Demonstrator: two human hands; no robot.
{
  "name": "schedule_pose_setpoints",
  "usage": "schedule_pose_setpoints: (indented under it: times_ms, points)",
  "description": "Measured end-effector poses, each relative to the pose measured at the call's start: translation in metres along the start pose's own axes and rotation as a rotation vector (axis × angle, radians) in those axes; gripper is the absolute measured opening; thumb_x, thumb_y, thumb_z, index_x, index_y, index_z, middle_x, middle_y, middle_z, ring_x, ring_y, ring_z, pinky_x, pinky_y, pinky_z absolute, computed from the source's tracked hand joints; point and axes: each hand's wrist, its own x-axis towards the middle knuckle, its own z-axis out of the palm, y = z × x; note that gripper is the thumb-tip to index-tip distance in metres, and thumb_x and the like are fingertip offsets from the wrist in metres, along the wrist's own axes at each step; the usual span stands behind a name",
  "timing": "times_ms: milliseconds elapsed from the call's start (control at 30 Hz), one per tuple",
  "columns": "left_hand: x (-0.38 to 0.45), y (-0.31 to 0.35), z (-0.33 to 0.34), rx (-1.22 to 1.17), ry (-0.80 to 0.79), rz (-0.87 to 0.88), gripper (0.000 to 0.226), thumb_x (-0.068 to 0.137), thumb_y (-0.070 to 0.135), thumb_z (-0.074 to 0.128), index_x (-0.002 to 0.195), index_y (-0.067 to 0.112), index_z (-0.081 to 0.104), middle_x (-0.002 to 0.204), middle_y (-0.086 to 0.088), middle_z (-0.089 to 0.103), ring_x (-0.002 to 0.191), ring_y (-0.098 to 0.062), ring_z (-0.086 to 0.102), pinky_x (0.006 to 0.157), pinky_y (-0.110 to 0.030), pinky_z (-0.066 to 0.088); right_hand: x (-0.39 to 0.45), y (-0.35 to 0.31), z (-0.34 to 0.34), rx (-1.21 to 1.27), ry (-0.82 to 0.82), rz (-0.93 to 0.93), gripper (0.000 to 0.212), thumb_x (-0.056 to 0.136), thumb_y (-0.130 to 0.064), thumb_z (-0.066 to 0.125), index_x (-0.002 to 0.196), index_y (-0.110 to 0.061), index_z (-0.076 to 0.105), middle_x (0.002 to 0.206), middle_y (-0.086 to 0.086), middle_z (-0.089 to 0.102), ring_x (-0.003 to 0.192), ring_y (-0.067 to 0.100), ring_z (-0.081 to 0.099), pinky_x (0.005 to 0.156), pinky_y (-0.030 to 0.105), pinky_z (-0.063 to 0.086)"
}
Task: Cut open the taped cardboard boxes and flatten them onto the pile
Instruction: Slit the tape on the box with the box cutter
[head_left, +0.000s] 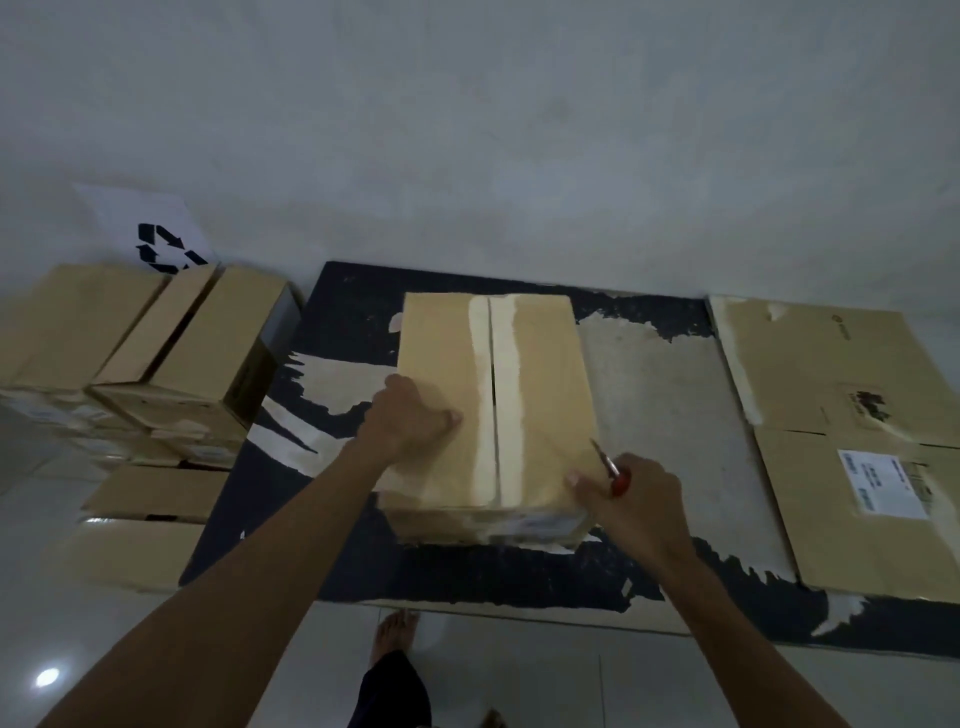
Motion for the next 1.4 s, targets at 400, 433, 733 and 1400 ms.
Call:
schedule_pose_setpoints:
  times_ms: [400,433,733,1400]
  points:
    - [0.055,0.085,-0.026,0.827,-0.454,0.569,0.088,0.091,0.019,0.07,0.157,0.012,0.012,0.164,-0.009,0.016,0.148,-0.027,0.023,0.118,-0.035,0.018,0.008,0.0,-0.036,-0.227,0.233,0.272,0.059,0.076,-0.062,0.074,0.114,-0.02,0.058,0.097,-0.004,0.06,0.085,0.014,0.061,0.072,0.029,0.052]
    - [0.056,0.092,-0.024,0.871,-0.463,0.592,0.089,0.093,0.018,0.068,0.158,0.016,0.008,0.165,-0.008,0.013,0.149,-0.026,0.02,0.119,-0.042,0.016,0.013,0.006,-0.043,-0.293,0.172,0.331,0.078,0.072,-0.073,0.069,0.127,-0.021,0.054,0.108,-0.001,0.062,0.096,0.02,0.063,0.082,0.036,0.054]
    - [0.06,0.083,-0.014,0.634,0.264,0.528,0.095,0.075,0.044,0.083,0.152,0.034,0.029,0.158,-0.012,0.025,0.148,-0.034,0.018,0.117,-0.066,0.006,0.002,-0.002,0.019,0.065,0.168,0.472,0.042,0.097,-0.046,0.054,0.079,-0.009,0.063,0.073,0.006,0.067,0.065,0.02,0.066,0.063,0.038,0.059]
    - [0.003,-0.006,-0.018,0.18,-0.035,0.434,0.059,0.099,0.035,0.057,0.146,0.01,0.031,0.155,-0.018,0.025,0.142,-0.037,0.028,0.112,-0.041,0.029,-0.038,-0.026,0.032,-0.11,-0.218,-0.318,0.013,0.102,-0.026,0.047,0.093,-0.018,0.042,0.061,-0.005,0.049,0.05,0.009,0.043,0.048,0.026,0.034]
